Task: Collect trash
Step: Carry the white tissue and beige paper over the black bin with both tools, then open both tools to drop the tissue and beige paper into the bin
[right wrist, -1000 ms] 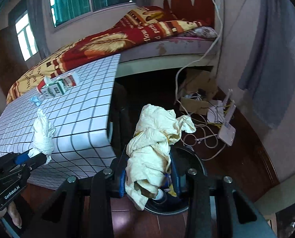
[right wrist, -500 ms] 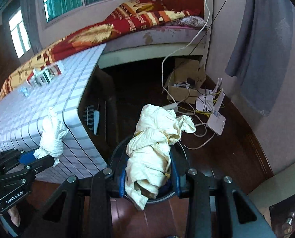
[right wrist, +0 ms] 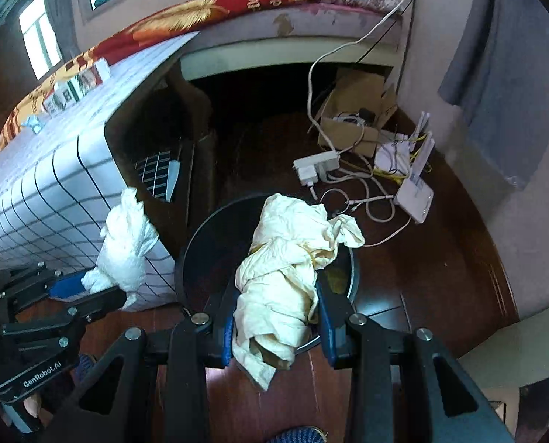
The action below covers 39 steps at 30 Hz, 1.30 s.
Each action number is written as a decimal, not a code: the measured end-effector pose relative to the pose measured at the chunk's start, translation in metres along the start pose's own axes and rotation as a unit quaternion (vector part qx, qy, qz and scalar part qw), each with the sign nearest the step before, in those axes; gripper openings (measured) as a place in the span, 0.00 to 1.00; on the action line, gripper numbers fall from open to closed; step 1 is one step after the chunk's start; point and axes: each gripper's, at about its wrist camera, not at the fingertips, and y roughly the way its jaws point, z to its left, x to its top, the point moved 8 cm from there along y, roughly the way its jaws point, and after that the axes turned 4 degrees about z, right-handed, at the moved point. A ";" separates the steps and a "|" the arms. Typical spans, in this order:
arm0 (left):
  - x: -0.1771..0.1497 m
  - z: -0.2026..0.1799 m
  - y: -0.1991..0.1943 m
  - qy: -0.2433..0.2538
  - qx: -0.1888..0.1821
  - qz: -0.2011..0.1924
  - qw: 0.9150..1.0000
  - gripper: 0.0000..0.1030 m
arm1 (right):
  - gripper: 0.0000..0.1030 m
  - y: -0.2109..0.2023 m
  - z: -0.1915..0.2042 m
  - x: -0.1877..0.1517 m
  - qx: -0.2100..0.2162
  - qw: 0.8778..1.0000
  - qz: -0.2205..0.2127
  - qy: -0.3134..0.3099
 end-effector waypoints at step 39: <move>-0.027 0.047 0.036 -0.065 0.074 0.050 0.994 0.93 | 1.00 0.058 -0.034 -0.002 -0.081 0.995 0.037 -0.052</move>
